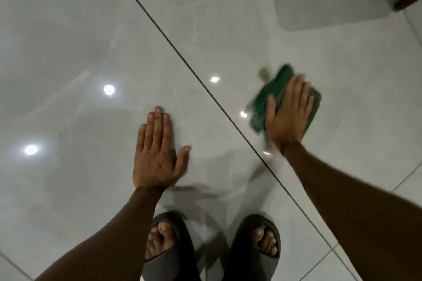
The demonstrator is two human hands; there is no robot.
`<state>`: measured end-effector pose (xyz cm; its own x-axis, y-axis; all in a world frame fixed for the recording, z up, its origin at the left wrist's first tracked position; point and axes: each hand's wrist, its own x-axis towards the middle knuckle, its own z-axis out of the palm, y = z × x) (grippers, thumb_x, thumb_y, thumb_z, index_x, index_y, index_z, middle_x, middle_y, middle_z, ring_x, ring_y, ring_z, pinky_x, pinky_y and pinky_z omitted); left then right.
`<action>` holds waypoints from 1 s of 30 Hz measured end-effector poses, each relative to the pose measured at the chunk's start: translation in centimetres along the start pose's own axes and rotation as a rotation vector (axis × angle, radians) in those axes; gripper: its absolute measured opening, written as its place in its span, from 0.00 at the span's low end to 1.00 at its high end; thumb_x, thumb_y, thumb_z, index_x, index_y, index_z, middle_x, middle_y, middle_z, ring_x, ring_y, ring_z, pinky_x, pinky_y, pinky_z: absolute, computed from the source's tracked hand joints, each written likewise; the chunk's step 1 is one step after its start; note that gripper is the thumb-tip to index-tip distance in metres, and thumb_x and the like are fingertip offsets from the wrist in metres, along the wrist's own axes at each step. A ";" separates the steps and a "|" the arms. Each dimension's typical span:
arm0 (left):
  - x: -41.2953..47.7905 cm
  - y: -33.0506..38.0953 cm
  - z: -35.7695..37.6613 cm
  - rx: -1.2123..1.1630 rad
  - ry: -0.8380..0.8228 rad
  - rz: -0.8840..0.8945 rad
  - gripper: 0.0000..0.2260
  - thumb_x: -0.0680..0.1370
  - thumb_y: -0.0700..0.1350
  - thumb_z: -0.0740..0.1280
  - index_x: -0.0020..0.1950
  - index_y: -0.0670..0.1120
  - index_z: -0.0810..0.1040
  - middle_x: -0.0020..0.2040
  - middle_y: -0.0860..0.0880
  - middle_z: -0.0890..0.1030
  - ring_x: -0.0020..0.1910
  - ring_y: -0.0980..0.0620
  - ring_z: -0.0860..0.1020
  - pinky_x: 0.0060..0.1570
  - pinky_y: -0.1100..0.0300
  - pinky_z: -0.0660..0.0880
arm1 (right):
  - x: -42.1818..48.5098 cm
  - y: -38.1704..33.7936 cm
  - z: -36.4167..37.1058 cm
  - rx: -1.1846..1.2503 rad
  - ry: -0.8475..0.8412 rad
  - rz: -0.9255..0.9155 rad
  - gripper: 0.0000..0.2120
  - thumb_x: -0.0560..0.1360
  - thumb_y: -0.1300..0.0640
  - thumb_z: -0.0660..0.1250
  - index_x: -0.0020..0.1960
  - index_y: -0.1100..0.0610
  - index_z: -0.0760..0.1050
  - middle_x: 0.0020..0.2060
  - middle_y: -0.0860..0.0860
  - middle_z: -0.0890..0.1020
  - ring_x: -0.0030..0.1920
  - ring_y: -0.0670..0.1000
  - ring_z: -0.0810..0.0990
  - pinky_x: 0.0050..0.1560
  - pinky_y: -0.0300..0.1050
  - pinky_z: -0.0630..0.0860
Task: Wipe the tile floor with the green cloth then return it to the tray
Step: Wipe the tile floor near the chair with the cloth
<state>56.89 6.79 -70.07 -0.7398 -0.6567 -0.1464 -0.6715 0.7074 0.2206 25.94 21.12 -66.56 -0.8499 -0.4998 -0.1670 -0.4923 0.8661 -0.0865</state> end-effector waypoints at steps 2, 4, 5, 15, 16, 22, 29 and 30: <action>0.0 0.0 0.0 -0.004 -0.017 0.003 0.44 0.85 0.67 0.54 0.92 0.40 0.48 0.93 0.40 0.48 0.93 0.41 0.47 0.92 0.45 0.46 | 4.5 -3.7 -0.5 0.024 0.075 0.175 0.40 0.87 0.36 0.47 0.89 0.62 0.49 0.89 0.61 0.54 0.89 0.64 0.53 0.87 0.68 0.54; -0.1 -0.1 0.0 0.007 -0.025 -0.003 0.44 0.84 0.67 0.53 0.92 0.41 0.46 0.93 0.40 0.46 0.93 0.41 0.46 0.92 0.44 0.46 | 5.5 -7.7 0.3 -0.015 0.087 0.027 0.41 0.87 0.35 0.48 0.89 0.62 0.52 0.88 0.62 0.56 0.88 0.65 0.56 0.87 0.69 0.55; -0.1 0.0 0.0 0.010 -0.033 -0.007 0.44 0.84 0.67 0.52 0.92 0.42 0.46 0.93 0.41 0.46 0.93 0.41 0.46 0.92 0.43 0.46 | 4.6 -9.2 0.9 -0.027 0.083 -0.128 0.41 0.86 0.35 0.50 0.89 0.61 0.53 0.88 0.62 0.58 0.88 0.65 0.57 0.88 0.69 0.55; 0.0 0.2 0.3 0.025 -0.052 -0.013 0.44 0.84 0.67 0.51 0.92 0.43 0.41 0.93 0.42 0.41 0.93 0.43 0.42 0.92 0.44 0.43 | -10.1 11.3 1.3 -0.016 -0.144 -0.327 0.41 0.84 0.35 0.57 0.89 0.57 0.55 0.88 0.58 0.58 0.88 0.63 0.56 0.87 0.67 0.56; -0.1 0.2 0.3 0.030 -0.053 -0.012 0.44 0.84 0.67 0.51 0.92 0.43 0.41 0.93 0.42 0.41 0.93 0.42 0.42 0.92 0.43 0.43 | -7.3 11.5 0.8 0.029 -0.072 -0.047 0.41 0.85 0.37 0.55 0.89 0.59 0.53 0.89 0.60 0.57 0.88 0.64 0.56 0.88 0.65 0.52; 0.1 0.7 -0.2 0.068 -0.060 0.007 0.44 0.84 0.66 0.48 0.91 0.40 0.43 0.93 0.39 0.42 0.93 0.40 0.43 0.91 0.40 0.45 | 4.9 -2.8 0.3 0.057 0.102 0.215 0.42 0.86 0.34 0.48 0.89 0.63 0.51 0.88 0.63 0.55 0.89 0.65 0.54 0.88 0.66 0.51; 0.0 0.3 -0.2 0.073 -0.022 0.017 0.44 0.84 0.65 0.53 0.91 0.37 0.48 0.92 0.36 0.47 0.93 0.36 0.48 0.91 0.38 0.49 | -10.7 -3.1 4.5 0.024 -0.160 -0.859 0.43 0.85 0.32 0.55 0.90 0.57 0.48 0.90 0.56 0.50 0.90 0.59 0.48 0.90 0.63 0.46; 0.1 0.3 -0.1 0.070 -0.020 0.025 0.44 0.84 0.65 0.53 0.91 0.37 0.48 0.92 0.36 0.47 0.93 0.36 0.48 0.91 0.39 0.49 | -12.1 0.6 4.3 0.000 -0.176 -0.864 0.44 0.85 0.31 0.56 0.90 0.56 0.49 0.90 0.55 0.50 0.90 0.58 0.48 0.90 0.63 0.47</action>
<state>56.61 6.95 -69.89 -0.7568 -0.6335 -0.1612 -0.6534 0.7407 0.1562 36.73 27.66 -68.84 -0.1391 -0.9715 -0.1922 -0.9494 0.1860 -0.2530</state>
